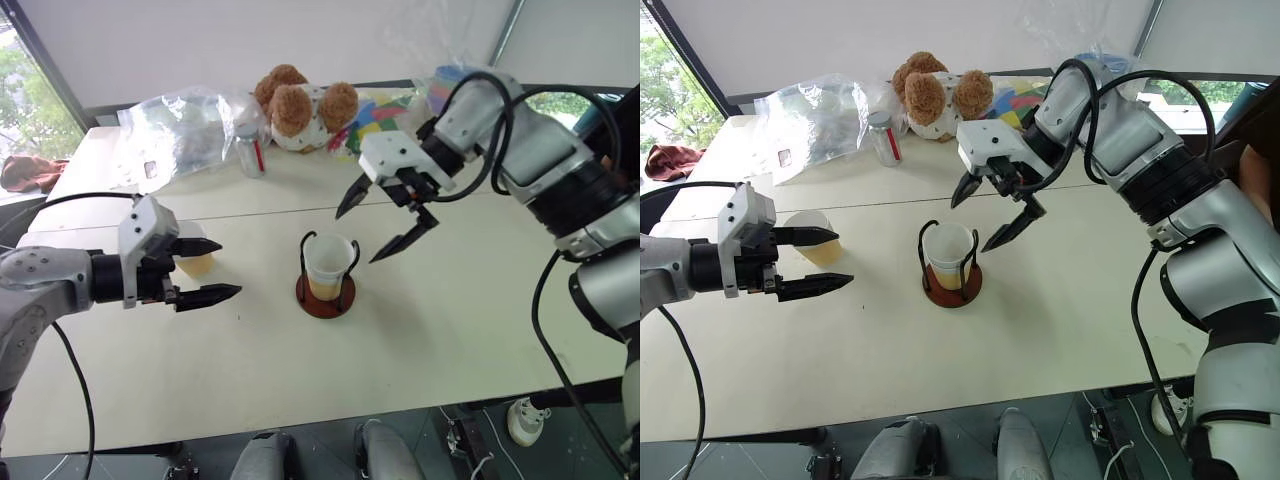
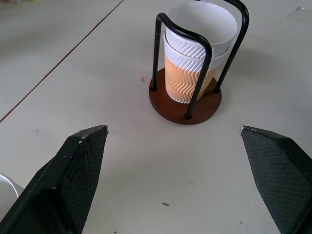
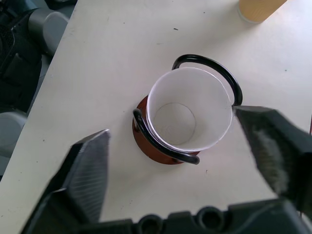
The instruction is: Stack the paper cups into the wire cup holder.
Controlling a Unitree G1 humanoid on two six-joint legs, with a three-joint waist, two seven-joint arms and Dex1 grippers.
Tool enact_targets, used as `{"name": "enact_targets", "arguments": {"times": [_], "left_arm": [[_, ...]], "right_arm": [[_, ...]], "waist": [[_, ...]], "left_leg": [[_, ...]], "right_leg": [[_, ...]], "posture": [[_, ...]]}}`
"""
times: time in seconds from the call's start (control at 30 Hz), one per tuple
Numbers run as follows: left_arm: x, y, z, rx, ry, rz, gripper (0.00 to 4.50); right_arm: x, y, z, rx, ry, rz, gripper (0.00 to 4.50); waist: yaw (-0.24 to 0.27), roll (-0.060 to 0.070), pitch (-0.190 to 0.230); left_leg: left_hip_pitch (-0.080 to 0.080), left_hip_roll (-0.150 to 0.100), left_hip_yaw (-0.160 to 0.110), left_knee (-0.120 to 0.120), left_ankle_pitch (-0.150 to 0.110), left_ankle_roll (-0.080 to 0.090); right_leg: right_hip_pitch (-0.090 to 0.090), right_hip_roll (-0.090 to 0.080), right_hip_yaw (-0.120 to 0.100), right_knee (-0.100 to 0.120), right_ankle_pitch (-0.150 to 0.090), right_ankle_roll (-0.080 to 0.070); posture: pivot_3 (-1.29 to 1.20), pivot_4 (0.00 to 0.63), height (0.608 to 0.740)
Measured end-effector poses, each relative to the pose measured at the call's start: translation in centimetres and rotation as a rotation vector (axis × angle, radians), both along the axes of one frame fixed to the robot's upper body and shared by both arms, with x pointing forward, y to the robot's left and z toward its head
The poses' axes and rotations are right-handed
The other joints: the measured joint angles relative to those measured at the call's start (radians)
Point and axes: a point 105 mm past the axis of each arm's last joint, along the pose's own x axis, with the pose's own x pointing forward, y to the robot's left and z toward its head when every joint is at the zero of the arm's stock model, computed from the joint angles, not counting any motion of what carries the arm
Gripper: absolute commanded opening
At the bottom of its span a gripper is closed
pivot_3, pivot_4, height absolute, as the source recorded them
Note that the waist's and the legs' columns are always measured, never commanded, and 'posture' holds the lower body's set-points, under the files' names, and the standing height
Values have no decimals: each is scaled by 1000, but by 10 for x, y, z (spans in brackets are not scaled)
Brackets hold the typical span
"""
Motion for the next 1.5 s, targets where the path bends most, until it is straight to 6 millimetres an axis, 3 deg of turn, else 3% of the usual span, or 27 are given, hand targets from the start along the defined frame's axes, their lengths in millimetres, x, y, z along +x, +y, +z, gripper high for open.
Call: {"name": "enact_targets", "arguments": {"times": [0.1,0.13,0.27,0.3,0.33,0.4,0.43,0.5,0.7,0.97,1.17,1.43,1.5], "left_arm": [[2,3,0,13,-12,13,4500],[4,11,1,50,-29,38,4500],[15,63,9,225,-109,216,4500],[16,76,11,267,-122,253,4500],[17,92,13,321,-137,294,4500],[15,105,14,358,-140,308,4500],[14,106,13,365,-142,288,4500],[14,106,13,379,-150,258,4500],[32,116,-7,492,-154,206,4500],[64,106,-2,476,-228,135,4500],[71,86,-1,479,-195,9,4500],[87,70,-38,548,-93,-127,4500],[96,68,-41,561,-93,-126,3678]], "right_arm": [[2,2,9,63,30,-32,4375],[1,5,23,156,79,-58,4375],[-16,-2,79,511,210,-104,4375],[-21,-4,80,569,233,-114,4375],[-23,-6,73,626,268,-153,4375],[-21,-4,49,657,317,-232,4375],[-20,0,30,661,352,-282,4375],[-21,11,12,673,381,-331,4375],[-34,8,-1,722,360,-427,4375],[-46,8,-1,720,352,-437,4375],[-45,6,-4,726,342,-473,4375],[-43,2,-1,747,314,-496,4375],[-42,1,-1,750,306,-507,4437]], "waist": [[0,0,0],[0,-1,1],[2,-3,-1],[3,-5,-2],[3,-6,-3],[3,-6,-3],[4,-6,-2],[4,-5,-2],[27,-6,-2],[25,-6,-2],[27,-6,-2],[25,-7,-2],[26,-7,-2]], "left_leg": [[0,0,0,0,0,0],[-1,0,0,0,0,0],[-4,2,-1,-3,2,-3],[-4,2,-2,-3,2,-4],[-4,2,-2,-3,1,-4],[-4,1,-1,-3,0,-3],[-5,0,-1,-2,0,-2],[-13,-1,0,0,1,-4],[-14,-1,0,2,1,-3],[-14,2,-1,13,-5,8],[-14,2,-1,18,-6,10],[-14,1,-3,19,-6,11],[-14,0,-3,19,-6,11]], "right_leg": [[0,0,0,0,0,0],[-1,0,0,0,0,0],[-4,0,-2,0,0,0],[-4,0,-3,0,0,0],[-3,-1,-4,-1,0,0],[-3,-3,-4,-1,0,0],[-4,-5,-4,-1,0,0],[-13,-6,-4,1,0,0],[-12,-4,-8,1,0,0],[-6,0,-21,3,0,1],[-1,0,-21,3,2,3],[0,0,-22,2,3,5],[0,0,-23,2,3,5]], "posture": [[0,150,740],[0,150,740],[0,150,740],[0,150,740],[0,150,740],[0,150,740],[0,150,740],[0,150,740],[0,150,740],[0,150,740],[0,150,740],[0,150,740],[0,150,740]]}}
